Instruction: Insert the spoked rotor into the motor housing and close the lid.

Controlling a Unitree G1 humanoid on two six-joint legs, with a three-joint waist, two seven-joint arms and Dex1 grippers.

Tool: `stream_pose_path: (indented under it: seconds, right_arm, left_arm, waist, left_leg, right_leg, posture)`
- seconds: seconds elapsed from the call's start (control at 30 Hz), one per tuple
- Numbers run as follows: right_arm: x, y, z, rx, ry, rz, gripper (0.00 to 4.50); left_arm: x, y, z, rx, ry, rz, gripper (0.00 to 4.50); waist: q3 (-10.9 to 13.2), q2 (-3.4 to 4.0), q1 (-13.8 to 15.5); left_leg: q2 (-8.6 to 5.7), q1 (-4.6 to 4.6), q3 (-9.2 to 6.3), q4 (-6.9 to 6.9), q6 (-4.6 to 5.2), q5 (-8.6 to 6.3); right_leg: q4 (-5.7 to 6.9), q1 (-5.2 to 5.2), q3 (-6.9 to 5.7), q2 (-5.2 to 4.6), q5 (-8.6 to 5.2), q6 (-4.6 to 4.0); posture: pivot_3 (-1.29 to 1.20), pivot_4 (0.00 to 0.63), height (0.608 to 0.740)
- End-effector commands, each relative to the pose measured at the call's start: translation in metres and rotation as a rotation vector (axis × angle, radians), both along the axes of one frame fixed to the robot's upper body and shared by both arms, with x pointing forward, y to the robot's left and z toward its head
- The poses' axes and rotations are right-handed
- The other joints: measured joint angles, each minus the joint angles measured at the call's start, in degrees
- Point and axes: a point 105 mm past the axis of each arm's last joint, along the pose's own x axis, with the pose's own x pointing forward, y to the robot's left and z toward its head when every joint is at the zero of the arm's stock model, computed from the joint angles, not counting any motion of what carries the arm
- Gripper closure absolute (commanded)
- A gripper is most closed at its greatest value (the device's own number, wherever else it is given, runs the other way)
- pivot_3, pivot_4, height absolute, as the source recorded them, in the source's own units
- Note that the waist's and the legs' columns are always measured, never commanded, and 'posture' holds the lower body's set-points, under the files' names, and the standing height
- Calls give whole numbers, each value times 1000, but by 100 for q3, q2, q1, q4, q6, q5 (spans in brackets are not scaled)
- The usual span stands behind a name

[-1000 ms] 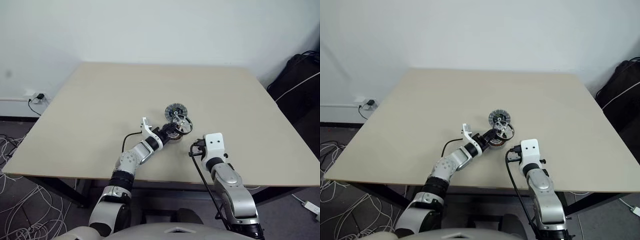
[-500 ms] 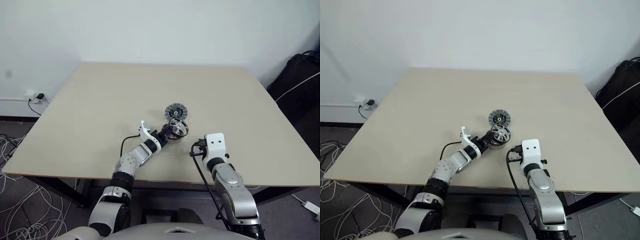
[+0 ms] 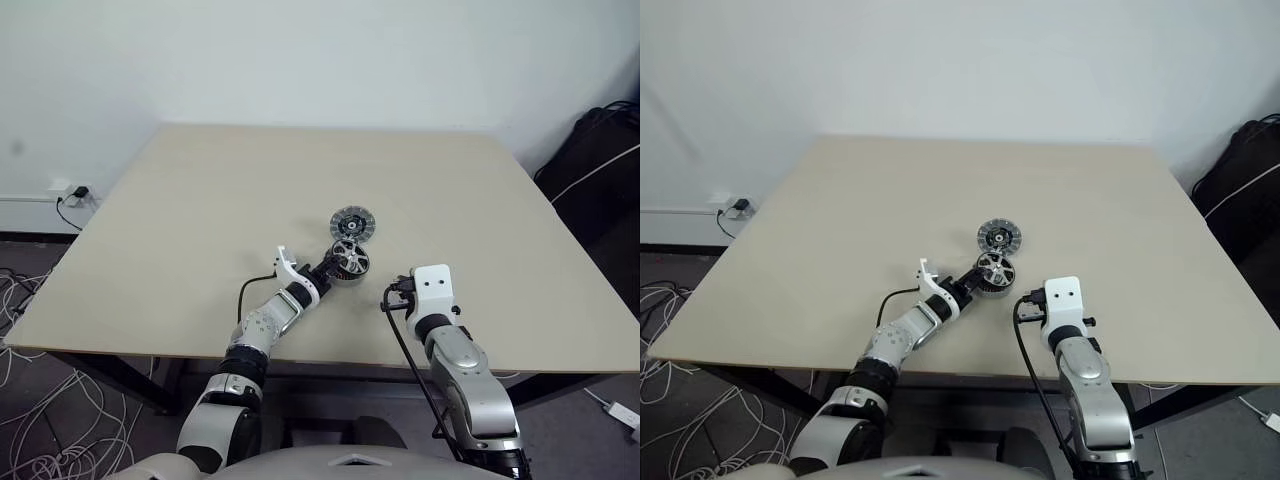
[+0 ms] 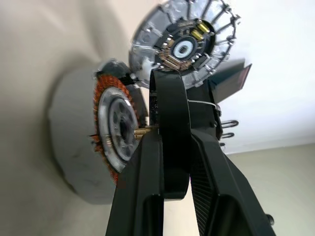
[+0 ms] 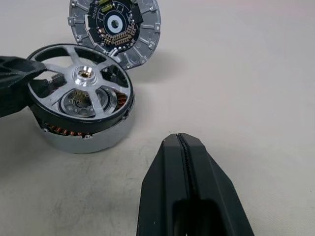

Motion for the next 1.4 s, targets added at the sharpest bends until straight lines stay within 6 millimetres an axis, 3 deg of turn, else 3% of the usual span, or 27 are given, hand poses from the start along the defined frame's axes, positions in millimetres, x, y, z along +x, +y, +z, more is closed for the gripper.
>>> stream_pose_path:
  seconds: [0.03, 0.3, 0.57, 0.83, 0.9, 0.97, 1.1, 1.3, 1.4]
  right_arm:
    - [3, -3, 14, -7, -51, -12, 4500]
    - [2, -3, 13, 0, -51, -20, 4500]
    - [4, 2, 10, 18, -48, -15, 4500]
    - [9, 7, 11, 25, -52, 8, 4500]
    - [9, 9, 11, 30, -56, 17, 4500]
    - [11, 13, 11, 38, -57, 33, 4500]
    - [20, 32, 9, 43, -53, 114, 4500]
    - [45, 56, 9, 25, -59, 220, 4500]
    - [66, 68, 12, 13, -68, 261, 4500]
  left_arm:
    - [-8, -28, 9, -131, 24, 19, 3312]
    - [-6, -18, 13, -105, -8, 26, 768]
    - [-5, 12, 36, -24, -116, 56, 768]
    - [-11, 30, 29, 124, -163, 84, 768]
    - [-16, 40, 24, 453, -331, 63, 768]
    - [-22, 48, 28, 646, -506, 82, 768]
    - [-41, 62, 26, 923, -713, 86, 1689]
    - [-50, 78, 29, 1083, -809, 167, 3744]
    - [-57, 77, 28, 1086, -820, 167, 4452]
  waist:
    - [0, 0, 0]
    - [-5, 2, -1]
    - [-3, 1, -47]
    - [-4, 3, -43]
    - [-14, 15, -54]
    - [-23, 29, -42]
    - [-27, 36, -29]
    - [-36, 51, -32]
    - [-36, 51, -51]
  left_leg:
    - [0, 0, 0, 0, 0, 0]
    - [0, -1, 0, 5, 0, 1]
    - [0, -8, 0, 12, 1, 9]
    - [-2, -10, 0, 9, -2, 10]
    - [-2, -10, 0, 9, -3, 11]
    - [-11, -2, 5, -4, -23, 21]
    - [-9, -4, 9, -9, -5, 10]
    - [1, 0, 9, -7, -2, 14]
    - [0, 0, 11, -5, 2, 16]
  right_leg:
    - [0, 0, 0, 0, 0, 0]
    - [2, 2, -1, 0, 2, 1]
    - [5, -2, 1, 0, 14, 8]
    - [4, -6, 2, 2, 15, 9]
    - [3, -7, 3, 2, 15, 8]
    - [-2, -2, 17, -2, 15, 7]
    - [1, -14, 22, -7, -7, -36]
    - [4, -11, 14, -8, 1, -47]
    - [3, -11, 15, -7, 9, -32]
  posture:
    - [0, 0, 740]
    - [0, 0, 740]
    - [0, 0, 740]
    - [0, 0, 740]
    - [0, 0, 740]
    - [0, 0, 740]
    - [0, 0, 740]
    - [0, 0, 740]
    - [0, 0, 740]
